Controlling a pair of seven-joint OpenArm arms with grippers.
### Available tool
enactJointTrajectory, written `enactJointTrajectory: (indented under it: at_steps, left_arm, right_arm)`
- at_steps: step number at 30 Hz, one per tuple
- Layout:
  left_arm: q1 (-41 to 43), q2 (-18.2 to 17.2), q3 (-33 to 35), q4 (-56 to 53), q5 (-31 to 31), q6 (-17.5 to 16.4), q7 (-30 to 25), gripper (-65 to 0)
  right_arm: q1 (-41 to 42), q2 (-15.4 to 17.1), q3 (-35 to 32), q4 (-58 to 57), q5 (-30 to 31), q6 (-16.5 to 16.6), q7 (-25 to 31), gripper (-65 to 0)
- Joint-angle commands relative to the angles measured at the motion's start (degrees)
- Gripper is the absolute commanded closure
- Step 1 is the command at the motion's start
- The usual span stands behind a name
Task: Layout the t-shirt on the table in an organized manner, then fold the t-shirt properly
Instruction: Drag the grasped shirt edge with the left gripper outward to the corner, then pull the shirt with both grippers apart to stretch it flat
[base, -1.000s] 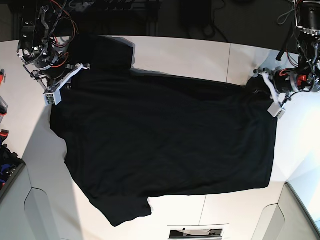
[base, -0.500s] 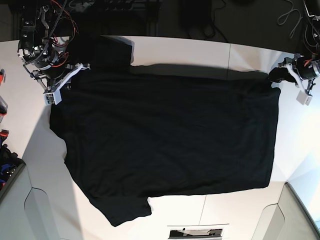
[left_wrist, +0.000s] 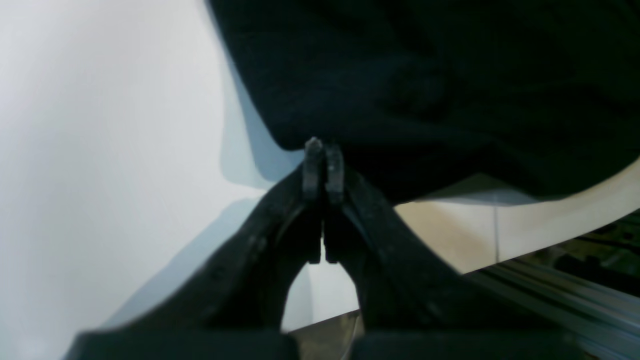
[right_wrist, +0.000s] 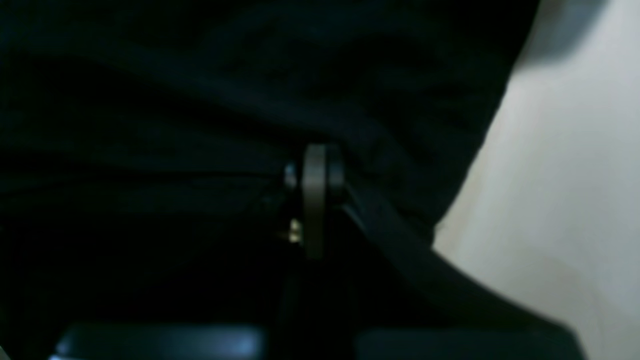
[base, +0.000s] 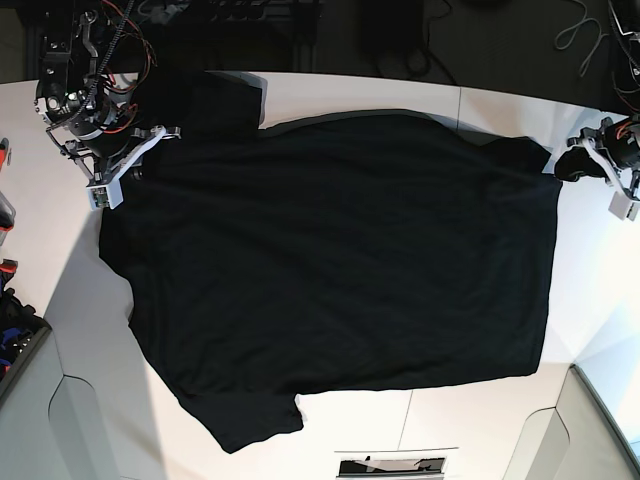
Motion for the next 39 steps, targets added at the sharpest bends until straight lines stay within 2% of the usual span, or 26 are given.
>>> enactJointTrajectory:
  at_steps: [1,4,10,15,19,28,33,39]
  left_arm:
    - [-0.24,-1.33,-0.42,0.83,-1.01,-0.17,-1.01,0.0]
    - [0.79,-0.42,-0.42,0.83,-1.20,-0.17,-1.05,0.0]
    - [1.14,3.82,-0.02,0.83,-0.66,-0.17,-1.77,0.0]
    - [1.14,5.16,3.32,0.83,7.63,-0.17,-8.02,0.0]
    - [1.42,5.16,6.47,0.72,14.27,-0.17,-9.18,0.0]
    - [8.15,2.80,5.84,0.74,12.68,-0.17,-8.28,0.0]
    - [11.32,2.78,5.42,0.76,10.56,-0.17,-8.31,0.0]
    - [13.05,2.78,-3.69,1.14,6.10,-0.17,-7.06,0.0]
  right_arm:
    - [0.33,0.35,0.07,0.11,-0.90,0.04,-1.55,0.0]
    - [0.44,0.37,0.07,0.09,-1.05,0.02,-1.51,0.0]
    - [0.57,0.37,0.07,0.09,-1.07,0.02,-1.53,0.0]
    - [0.57,0.35,0.07,0.11,-1.03,0.02,-1.53,0.0]
    - [0.57,0.35,0.07,0.11,-1.05,0.02,-1.73,0.0]
    - [0.59,0.42,0.07,0.09,-2.99,0.02,-1.68,0.0]
    - [0.59,0.42,0.07,0.11,-2.99,0.02,-1.49,0.0]
    - [0.61,0.55,0.87,0.11,-3.17,-0.02,-1.38,0.0]
